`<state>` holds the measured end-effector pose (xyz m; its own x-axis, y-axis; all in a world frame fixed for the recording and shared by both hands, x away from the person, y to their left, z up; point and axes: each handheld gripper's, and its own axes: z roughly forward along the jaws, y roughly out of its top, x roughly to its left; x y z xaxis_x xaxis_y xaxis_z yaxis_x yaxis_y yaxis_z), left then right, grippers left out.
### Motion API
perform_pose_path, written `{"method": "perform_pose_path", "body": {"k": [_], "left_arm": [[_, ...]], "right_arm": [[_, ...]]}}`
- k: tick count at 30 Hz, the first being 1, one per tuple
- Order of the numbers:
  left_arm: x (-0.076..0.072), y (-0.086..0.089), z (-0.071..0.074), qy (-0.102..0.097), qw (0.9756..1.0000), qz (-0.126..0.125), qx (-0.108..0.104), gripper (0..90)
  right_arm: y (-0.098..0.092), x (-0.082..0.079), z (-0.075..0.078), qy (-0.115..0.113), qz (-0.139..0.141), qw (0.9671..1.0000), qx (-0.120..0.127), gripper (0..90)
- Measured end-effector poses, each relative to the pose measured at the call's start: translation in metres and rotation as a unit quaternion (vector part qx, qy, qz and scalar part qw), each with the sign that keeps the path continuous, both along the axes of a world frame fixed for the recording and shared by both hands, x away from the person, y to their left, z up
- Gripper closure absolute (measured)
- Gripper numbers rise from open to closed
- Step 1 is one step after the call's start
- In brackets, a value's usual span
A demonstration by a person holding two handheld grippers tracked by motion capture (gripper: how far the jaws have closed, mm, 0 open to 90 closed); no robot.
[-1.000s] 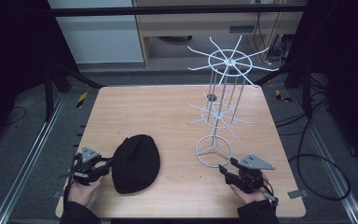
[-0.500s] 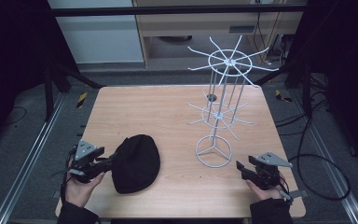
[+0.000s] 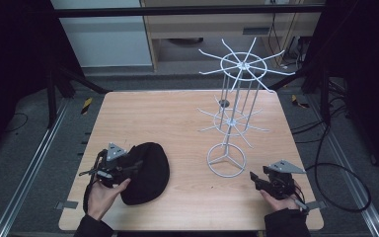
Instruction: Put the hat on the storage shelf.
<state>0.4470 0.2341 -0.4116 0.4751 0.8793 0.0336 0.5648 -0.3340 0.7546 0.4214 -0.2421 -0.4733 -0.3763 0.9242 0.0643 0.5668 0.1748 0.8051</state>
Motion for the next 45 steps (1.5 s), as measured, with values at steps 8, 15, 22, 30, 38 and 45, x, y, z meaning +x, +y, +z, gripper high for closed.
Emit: {"method": "perform_pose_path", "body": {"k": [8, 15, 22, 30, 38, 45], "left_arm": [[0.009, -0.002, -0.018, 0.049, 0.9985, 0.009, 0.022, 54.9], [0.012, 0.001, -0.025, 0.055, 0.9984, 0.005, 0.008, 76.2], [0.005, 0.005, -0.016, 0.021, 0.9997, -0.003, -0.008, 81.4], [-0.013, 0.012, 0.007, -0.055, 0.9976, -0.013, -0.039, 81.9], [-0.032, 0.013, 0.033, -0.12, 0.9896, -0.033, -0.071, 82.0], [-0.048, 0.01, 0.056, -0.155, 0.9796, -0.057, -0.116, 82.0]], "right_arm": [[0.0, 0.002, -0.003, 0.005, 0.004, 1.0, -0.007, 43.4], [0.0, 0.003, -0.004, 0.012, 0.005, 0.9999, -0.009, 43.4], [0.001, 0.003, -0.005, 0.01, 0.007, 0.9998, -0.018, 43.5], [0.001, 0.003, -0.005, 0.009, 0.006, 0.9998, -0.019, 43.3], [0.001, 0.003, -0.005, 0.006, 0.006, 0.9998, -0.018, 43.0], [0.0, 0.003, -0.005, 0.003, 0.002, 0.9998, -0.019, 42.8]]}}
